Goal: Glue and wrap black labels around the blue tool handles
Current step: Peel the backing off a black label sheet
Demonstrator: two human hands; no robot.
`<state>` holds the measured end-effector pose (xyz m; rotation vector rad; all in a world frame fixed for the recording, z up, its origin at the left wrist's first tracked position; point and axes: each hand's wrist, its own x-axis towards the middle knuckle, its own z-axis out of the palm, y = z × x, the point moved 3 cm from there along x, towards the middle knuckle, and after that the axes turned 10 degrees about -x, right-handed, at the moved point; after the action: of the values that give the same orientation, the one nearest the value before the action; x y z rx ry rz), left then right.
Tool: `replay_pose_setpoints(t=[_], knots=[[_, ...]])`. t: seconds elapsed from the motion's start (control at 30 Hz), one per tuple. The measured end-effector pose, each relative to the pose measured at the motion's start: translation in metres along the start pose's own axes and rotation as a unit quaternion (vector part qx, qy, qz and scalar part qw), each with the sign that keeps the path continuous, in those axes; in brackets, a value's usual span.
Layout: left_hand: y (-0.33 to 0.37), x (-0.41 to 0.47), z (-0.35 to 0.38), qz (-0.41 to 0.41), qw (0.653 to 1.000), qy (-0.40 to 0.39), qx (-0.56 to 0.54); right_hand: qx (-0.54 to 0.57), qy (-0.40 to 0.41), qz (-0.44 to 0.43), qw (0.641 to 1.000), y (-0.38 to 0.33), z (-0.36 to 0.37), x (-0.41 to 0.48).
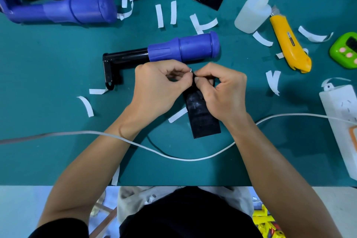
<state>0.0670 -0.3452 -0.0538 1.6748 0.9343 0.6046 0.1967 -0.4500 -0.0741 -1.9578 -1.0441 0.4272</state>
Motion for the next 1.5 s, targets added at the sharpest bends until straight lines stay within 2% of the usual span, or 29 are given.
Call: replay_pose_setpoints(t=[0.47,0.77,0.9,1.03,1.13,1.27,1.37,1.5], knots=[[-0.001,0.007,-0.001,-0.117,0.988,-0.025,-0.092,0.073,-0.012,0.066,0.995,0.001,-0.001,0.005],[-0.003,0.007,0.000,-0.127,0.983,-0.039,-0.126,0.163,-0.033,0.109,0.980,0.002,-0.001,0.008],[-0.001,0.006,-0.003,-0.078,0.990,-0.019,-0.119,0.202,-0.036,0.129,0.970,0.002,-0.001,0.009],[0.005,0.004,-0.014,0.058,0.996,0.061,0.019,0.256,-0.064,0.160,0.951,0.003,0.000,0.010],[0.007,0.002,-0.008,0.094,0.992,0.044,0.068,0.287,-0.097,0.160,0.939,0.000,0.002,0.009],[0.004,0.002,-0.006,0.061,0.995,0.025,0.076,0.276,-0.097,0.135,0.947,-0.004,0.004,0.007],[0.001,0.003,-0.005,0.012,1.000,-0.001,-0.006,0.279,-0.057,0.165,0.944,0.002,0.004,0.009],[-0.003,0.008,-0.006,-0.053,0.994,-0.024,-0.088,0.322,0.023,0.219,0.921,0.011,-0.002,0.013]])
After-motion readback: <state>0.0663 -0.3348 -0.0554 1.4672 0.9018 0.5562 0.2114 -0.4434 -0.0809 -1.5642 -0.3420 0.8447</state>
